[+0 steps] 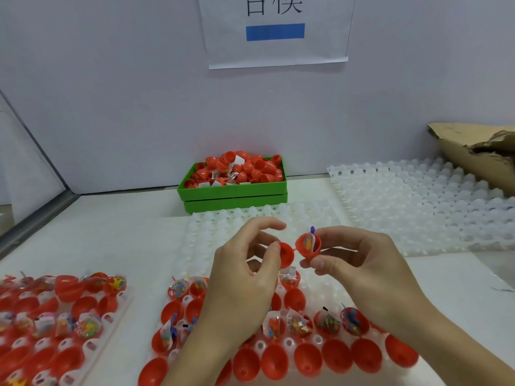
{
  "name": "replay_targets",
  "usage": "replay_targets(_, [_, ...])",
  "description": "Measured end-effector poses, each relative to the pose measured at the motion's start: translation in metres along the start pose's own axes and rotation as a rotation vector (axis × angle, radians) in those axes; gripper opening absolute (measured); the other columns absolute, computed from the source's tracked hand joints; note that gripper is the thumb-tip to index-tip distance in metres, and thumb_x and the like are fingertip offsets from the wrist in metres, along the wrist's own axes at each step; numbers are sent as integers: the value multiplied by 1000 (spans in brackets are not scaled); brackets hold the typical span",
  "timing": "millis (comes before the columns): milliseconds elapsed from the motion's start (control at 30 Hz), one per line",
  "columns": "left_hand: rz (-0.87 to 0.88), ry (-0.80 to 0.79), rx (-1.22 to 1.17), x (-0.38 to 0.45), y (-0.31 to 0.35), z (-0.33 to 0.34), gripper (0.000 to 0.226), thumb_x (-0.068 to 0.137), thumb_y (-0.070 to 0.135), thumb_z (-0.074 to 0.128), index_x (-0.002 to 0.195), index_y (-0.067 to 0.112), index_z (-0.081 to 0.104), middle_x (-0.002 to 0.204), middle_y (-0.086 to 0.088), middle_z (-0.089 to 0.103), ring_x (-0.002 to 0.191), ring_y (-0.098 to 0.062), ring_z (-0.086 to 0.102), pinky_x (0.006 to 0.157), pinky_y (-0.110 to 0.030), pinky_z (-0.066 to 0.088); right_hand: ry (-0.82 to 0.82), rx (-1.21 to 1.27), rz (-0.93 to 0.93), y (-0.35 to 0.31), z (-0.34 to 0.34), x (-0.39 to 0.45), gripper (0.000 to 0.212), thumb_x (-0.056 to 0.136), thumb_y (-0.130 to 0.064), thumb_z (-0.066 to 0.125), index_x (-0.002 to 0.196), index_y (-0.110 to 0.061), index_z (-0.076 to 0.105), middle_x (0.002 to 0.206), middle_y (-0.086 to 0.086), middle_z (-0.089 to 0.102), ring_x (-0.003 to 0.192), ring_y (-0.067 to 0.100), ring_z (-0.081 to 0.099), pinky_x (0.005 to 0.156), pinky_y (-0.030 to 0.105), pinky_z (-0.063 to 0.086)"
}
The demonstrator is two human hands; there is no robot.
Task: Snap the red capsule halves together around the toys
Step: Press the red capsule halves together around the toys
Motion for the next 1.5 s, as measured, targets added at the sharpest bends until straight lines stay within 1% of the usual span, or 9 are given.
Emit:
replay_targets(100, [83, -99, 65, -1, 6, 5, 49, 100, 4, 46, 118, 49, 54, 94, 17, 58, 68, -5, 60, 55, -10, 45, 16, -83, -53, -3, 1, -2, 32, 81, 10, 71, 91, -20, 76, 85, -7, 78, 78, 10, 75, 68, 13, 53])
replay_targets(233, [183, -241, 151, -5, 10, 14, 59, 92, 0, 36, 121, 47, 57, 110, 16, 54, 78, -15, 61, 63, -16, 47, 18, -99, -73, -5, 1, -4, 36, 81, 11, 69, 91, -23, 75, 82, -6, 77, 75, 11, 75, 69, 14, 54])
replay_targets(367, [191, -148, 116, -3, 11, 9, 43, 93, 2, 40, 109, 37, 61, 99, 19, 59, 67, -6, 64, 57, -5, 41, 13, -15, -32, -1, 1, -1, 31, 83, 10, 69, 90, -19, 75, 83, -1, 78, 75, 16, 76, 72, 18, 57])
replay_targets(567, [192, -117, 111, -3, 13, 6, 38, 94, 3, 42, 106, 33, 63, 93, 15, 63, 70, -8, 67, 59, -6, 45, -34, 86, -41, -5, 4, -3, 43, 84, 9, 69, 110, -25, 69, 84, 7, 76, 77, 22, 76, 73, 18, 56])
replay_targets(867, [192, -76, 95, -3, 12, 3, 41, 96, 3, 43, 110, 35, 64, 96, 17, 64, 71, -9, 68, 58, -6, 45, -39, 86, -121, -11, 7, -5, 34, 84, 6, 69, 105, -21, 67, 87, 6, 76, 78, 21, 76, 72, 17, 55])
replay_targets(1067, [203, -58, 99, -2, 13, 2, 35, 94, 5, 45, 106, 31, 64, 96, 19, 65, 76, -8, 69, 64, -12, 52, -64, 21, -181, -14, 8, -6, 51, 85, 8, 68, 109, -37, 68, 87, 4, 74, 81, 22, 75, 73, 20, 56])
replay_targets(1267, [202, -49, 112, -3, 13, 2, 34, 93, 6, 45, 107, 27, 68, 98, 19, 66, 77, -7, 69, 65, -11, 52, -76, -8, -217, -13, 8, -5, 39, 86, 8, 69, 101, -28, 69, 88, 7, 73, 81, 24, 74, 69, 19, 55])
replay_targets(1400, [230, -47, 146, -2, 16, 2, 36, 93, 7, 47, 107, 35, 65, 100, 21, 65, 81, -7, 69, 66, -20, 56, -66, -72, -249, -12, 7, -5, 45, 86, 8, 68, 106, -32, 66, 90, 1, 74, 82, 23, 74, 71, 20, 55])
replay_targets(1500, [279, -27, 207, -2, 18, 1, 30, 93, 9, 54, 106, 33, 67, 101, 22, 65, 92, -4, 65, 70, -13, 51, -28, -148, -302, -14, 5, -5, 53, 85, 8, 69, 113, -36, 60, 91, -4, 74, 83, 19, 74, 74, 21, 57])
Point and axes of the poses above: each hand's wrist, its own x-axis towards the middle knuckle, its own z-axis out of the palm, y = z × x, the point moved 6 cm from there along x, towards the middle knuckle
